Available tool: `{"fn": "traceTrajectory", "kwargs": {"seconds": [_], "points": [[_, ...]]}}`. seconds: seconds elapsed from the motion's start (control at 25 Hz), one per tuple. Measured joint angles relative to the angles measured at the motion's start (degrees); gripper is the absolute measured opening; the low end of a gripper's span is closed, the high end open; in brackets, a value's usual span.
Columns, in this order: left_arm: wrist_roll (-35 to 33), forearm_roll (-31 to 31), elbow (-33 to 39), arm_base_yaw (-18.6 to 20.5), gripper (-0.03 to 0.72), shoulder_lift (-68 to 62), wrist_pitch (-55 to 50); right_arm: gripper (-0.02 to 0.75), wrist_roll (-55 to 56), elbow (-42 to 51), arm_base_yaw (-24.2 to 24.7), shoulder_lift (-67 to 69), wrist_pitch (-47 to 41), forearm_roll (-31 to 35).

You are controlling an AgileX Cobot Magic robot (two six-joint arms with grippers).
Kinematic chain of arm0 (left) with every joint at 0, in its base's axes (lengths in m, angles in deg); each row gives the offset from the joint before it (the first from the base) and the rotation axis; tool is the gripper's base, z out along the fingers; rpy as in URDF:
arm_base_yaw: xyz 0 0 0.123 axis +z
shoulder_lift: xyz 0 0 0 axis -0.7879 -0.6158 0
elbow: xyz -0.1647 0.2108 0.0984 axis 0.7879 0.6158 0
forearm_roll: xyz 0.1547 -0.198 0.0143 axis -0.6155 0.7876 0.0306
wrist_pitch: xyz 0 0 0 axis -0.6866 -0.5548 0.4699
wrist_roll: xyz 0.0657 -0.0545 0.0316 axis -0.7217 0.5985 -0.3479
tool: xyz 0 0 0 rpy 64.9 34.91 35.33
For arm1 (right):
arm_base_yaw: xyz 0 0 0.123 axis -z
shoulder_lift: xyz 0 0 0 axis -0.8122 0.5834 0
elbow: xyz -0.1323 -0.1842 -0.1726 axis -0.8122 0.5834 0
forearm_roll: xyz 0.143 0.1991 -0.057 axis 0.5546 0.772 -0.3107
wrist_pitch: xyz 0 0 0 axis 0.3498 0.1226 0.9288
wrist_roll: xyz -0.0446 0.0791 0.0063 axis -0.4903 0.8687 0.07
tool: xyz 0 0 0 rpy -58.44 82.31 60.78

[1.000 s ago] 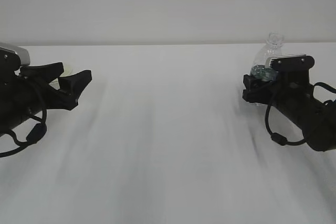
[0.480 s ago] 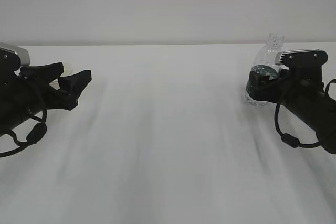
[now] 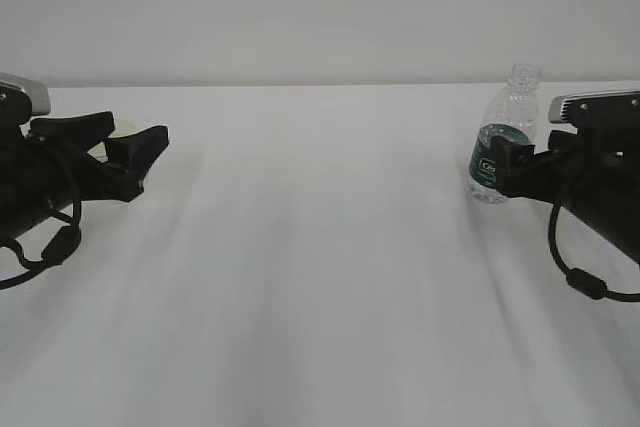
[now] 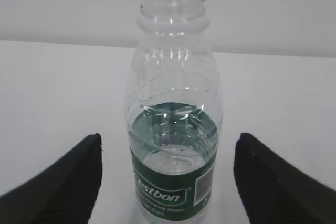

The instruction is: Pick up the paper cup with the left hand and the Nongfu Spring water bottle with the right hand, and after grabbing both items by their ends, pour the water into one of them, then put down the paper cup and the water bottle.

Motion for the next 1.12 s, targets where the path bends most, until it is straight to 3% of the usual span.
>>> {"fn": "traceTrajectory", "kwargs": {"seconds": [0.44,1.12], "points": [[0.0,0.37,0.12,0.0,0.551,8.28,-10.44,0.588,0.09,7.6,0.0,-10.3,-1.24,0.0],[0.68,9.22,0.49,0.0,0.547,29.26,-32.31,0.588,0.59,8.46,0.0,-25.67,-15.94,0.0]]}}
